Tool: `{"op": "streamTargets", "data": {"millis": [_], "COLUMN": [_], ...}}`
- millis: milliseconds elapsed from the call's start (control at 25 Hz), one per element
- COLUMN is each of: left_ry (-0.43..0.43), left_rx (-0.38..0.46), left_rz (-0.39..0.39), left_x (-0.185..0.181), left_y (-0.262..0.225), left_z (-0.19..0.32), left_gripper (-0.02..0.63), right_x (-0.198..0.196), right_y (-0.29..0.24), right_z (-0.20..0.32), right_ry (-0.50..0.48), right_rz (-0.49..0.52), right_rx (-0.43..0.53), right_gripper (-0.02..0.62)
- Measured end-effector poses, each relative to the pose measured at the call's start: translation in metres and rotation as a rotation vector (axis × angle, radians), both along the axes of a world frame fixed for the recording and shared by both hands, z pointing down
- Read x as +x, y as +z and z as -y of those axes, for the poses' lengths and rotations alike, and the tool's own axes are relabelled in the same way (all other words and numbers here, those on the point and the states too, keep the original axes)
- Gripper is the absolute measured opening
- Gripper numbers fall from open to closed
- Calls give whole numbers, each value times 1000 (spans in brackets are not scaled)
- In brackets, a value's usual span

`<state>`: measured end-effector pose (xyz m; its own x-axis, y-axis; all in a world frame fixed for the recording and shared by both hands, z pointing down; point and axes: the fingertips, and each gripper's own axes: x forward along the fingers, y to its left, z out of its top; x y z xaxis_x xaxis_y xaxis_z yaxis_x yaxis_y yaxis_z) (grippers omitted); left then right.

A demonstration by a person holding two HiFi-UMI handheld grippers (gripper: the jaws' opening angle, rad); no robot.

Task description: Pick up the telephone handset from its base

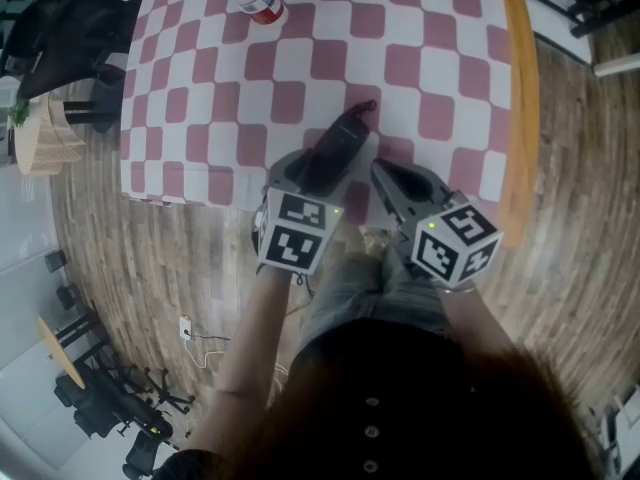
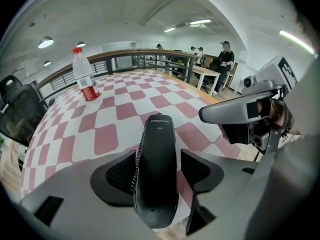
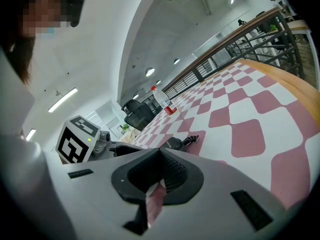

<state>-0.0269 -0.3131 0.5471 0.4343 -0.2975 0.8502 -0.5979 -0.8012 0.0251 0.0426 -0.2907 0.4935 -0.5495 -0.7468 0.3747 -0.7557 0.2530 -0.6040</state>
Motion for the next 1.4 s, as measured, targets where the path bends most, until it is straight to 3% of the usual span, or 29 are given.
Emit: {"op": "streamTargets", "data": {"millis": [480, 1400], "left_ry": [-5, 4], "left_rx": [-34, 19], "left_rz": [24, -11], "left_x": [1, 4], "left_y": [12, -4], "left_z": [4, 10], "left_gripper": [275, 258], "right_x": [9, 11], "right_y": [8, 1], "right_z": [2, -3], "right_ry": [8, 20], "right_rz": [19, 20], "right_rx": [-17, 0], "right_gripper": [9, 9]}}
